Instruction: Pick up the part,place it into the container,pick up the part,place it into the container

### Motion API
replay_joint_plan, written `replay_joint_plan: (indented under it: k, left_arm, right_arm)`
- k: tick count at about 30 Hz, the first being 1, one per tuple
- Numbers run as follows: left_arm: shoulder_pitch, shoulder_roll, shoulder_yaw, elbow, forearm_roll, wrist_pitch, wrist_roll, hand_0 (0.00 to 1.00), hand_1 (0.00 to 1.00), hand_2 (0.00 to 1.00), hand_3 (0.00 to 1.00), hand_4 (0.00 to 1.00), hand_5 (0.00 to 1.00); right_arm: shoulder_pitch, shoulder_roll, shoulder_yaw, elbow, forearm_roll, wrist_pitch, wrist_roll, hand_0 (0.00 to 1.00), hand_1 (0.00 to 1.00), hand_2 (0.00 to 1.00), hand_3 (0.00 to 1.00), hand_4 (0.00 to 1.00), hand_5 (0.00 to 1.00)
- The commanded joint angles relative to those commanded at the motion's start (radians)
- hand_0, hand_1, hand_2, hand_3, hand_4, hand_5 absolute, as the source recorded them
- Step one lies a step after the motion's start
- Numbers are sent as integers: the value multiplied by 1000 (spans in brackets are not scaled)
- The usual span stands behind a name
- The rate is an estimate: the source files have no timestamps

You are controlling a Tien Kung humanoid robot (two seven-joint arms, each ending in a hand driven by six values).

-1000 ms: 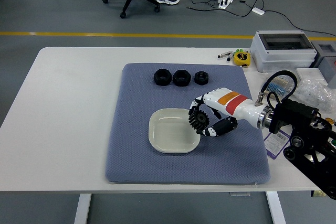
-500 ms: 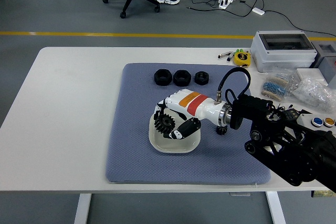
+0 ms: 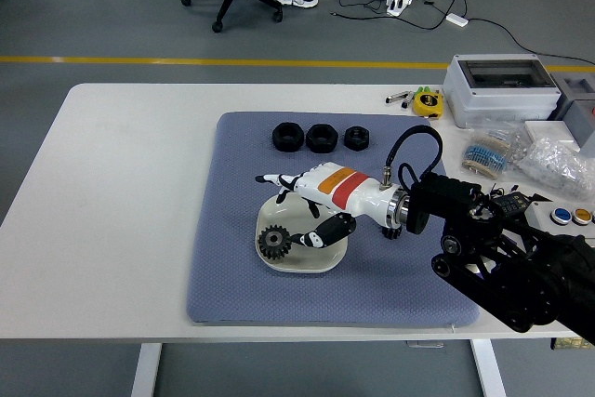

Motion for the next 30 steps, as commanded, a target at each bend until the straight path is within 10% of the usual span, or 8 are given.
replay_joint_plan:
  k: [13,30]
  left_arm:
    - [3,-2,-8,1,10,1,2,683,667,669,560,636,583]
    - [11,0,-22,1,38,-4,8,672,670,664,559,630,578]
  right_arm:
    - [-28,-32,74,-14,-40,11,-13,234,331,764,998,679,241]
    - [-115,-196,152,33,-45,45,18,262,362,717,908,681,218]
